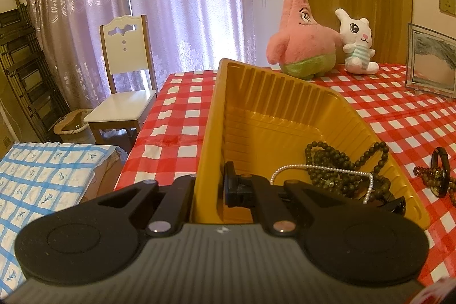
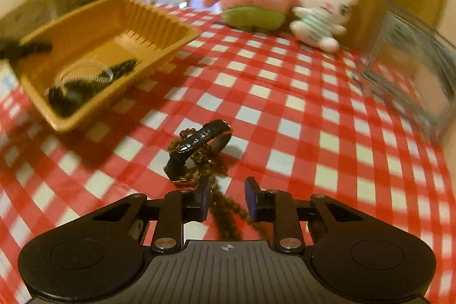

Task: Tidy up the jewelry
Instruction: 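Move the right gripper to the black watch with bead strap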

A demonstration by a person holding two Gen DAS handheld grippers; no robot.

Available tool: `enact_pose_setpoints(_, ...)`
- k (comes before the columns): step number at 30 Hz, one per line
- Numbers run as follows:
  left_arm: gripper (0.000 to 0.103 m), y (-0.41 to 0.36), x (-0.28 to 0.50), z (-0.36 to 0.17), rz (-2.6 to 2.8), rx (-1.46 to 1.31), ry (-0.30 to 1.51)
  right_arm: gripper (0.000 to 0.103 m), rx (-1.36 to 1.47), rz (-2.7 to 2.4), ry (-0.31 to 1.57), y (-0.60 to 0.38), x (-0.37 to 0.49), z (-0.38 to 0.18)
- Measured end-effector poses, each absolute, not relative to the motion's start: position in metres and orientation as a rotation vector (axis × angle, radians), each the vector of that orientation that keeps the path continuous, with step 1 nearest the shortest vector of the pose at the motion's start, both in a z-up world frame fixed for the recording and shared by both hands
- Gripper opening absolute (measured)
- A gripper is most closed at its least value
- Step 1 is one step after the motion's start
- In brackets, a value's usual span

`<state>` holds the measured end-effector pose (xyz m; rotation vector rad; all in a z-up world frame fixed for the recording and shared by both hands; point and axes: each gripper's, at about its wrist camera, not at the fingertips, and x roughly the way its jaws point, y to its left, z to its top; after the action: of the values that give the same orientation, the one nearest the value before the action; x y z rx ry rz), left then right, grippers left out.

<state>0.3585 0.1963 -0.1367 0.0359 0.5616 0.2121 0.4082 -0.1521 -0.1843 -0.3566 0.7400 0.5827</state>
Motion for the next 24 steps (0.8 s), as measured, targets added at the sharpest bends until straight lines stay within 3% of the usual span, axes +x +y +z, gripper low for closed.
enact_pose_setpoints(12, 0.004, 0.196, 0.359, -0.136, 0.217, 0.037, 0.566, 0.023, -0.581, 0.791, 0.709, -0.125, 0.43, -0.198)
enact_pose_setpoints(22, 0.004, 0.197, 0.359, -0.136, 0.216, 0.036, 0.566, 0.004, -0.589, 0.906, 0.786, -0.126, 0.446, -0.192)
enact_pose_setpoints(24, 0.004, 0.196, 0.359, -0.136, 0.217, 0.036, 0.566, 0.004, -0.575, 0.897, 0.804, -0.131, 0.444, -0.191)
